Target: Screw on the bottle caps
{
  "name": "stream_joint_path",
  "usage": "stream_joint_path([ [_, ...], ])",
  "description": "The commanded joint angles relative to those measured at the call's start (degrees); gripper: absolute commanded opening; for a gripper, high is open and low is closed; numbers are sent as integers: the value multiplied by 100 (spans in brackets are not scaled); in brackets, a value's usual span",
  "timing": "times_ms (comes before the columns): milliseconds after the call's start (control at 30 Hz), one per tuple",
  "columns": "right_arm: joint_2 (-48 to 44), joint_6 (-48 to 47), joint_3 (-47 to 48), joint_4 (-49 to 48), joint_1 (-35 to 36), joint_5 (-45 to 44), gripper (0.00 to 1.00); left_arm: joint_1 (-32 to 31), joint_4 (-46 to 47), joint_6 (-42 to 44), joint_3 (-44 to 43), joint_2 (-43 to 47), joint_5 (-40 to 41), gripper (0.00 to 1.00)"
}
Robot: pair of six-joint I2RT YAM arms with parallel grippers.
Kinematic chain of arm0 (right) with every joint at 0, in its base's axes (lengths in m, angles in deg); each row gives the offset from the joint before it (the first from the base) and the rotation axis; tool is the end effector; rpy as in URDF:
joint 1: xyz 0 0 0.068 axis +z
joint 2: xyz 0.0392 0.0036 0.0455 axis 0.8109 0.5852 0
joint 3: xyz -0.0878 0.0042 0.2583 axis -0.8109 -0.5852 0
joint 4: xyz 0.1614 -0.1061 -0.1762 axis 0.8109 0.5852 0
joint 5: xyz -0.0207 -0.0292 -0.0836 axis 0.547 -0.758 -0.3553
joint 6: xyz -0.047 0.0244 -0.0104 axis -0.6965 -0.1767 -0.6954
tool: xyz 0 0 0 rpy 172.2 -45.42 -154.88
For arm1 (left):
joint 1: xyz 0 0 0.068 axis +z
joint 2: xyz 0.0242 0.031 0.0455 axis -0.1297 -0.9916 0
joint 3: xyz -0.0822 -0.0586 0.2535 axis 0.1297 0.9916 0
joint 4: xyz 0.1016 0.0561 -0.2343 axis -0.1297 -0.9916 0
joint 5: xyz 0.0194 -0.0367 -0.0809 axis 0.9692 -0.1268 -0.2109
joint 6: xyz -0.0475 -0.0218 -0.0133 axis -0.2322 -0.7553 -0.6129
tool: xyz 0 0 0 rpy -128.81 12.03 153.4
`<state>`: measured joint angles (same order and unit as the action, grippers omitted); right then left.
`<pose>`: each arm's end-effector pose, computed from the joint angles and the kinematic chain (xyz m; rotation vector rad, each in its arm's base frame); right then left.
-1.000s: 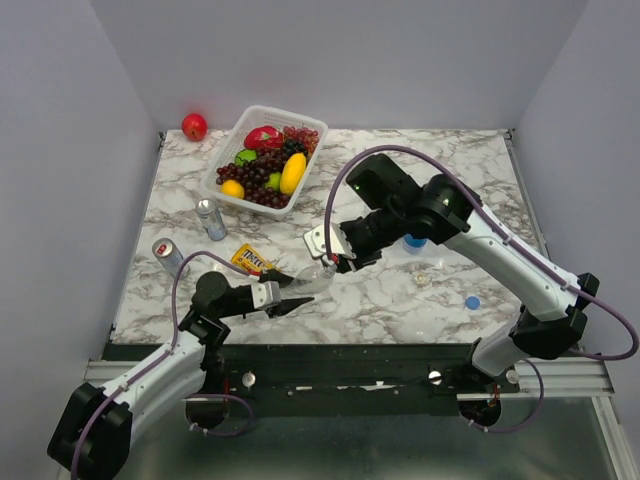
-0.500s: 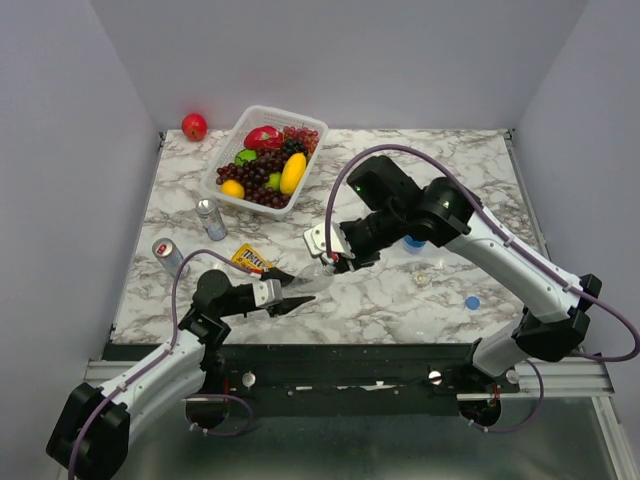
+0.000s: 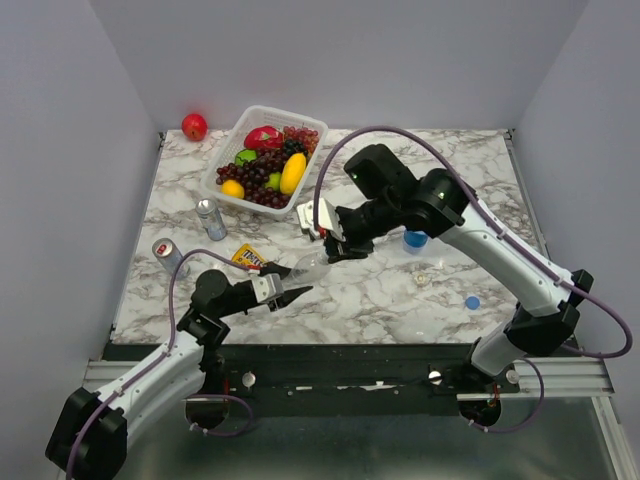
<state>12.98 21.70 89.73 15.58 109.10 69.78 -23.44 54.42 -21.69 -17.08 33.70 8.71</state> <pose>0.1621 0.2599 0.4324 -1.9919 1.3533 0.6593 0.1238 -0.1021 0.2130 1.0732 1.1812 -0.8578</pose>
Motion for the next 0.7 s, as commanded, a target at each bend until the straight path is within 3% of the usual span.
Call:
stream_joint_path([
  [0, 461, 1164, 254, -66, -104, 106, 19, -39, 881, 208, -155, 287, 659, 0],
  [100, 805, 1937, 711, -4, -183, 229, 19, -40, 915, 234, -216, 305, 774, 0],
  [233, 858, 2893, 615, -338, -218, 82, 18, -48, 846, 418, -357, 191, 932, 0],
  [333, 1033, 3754, 685, -453, -209, -385, 0, -48, 679, 541, -550, 156, 1081, 0],
  [667, 1236, 5725, 686, -611, -349, -879, 1, -48, -50, 665, -832, 278, 1442, 0],
])
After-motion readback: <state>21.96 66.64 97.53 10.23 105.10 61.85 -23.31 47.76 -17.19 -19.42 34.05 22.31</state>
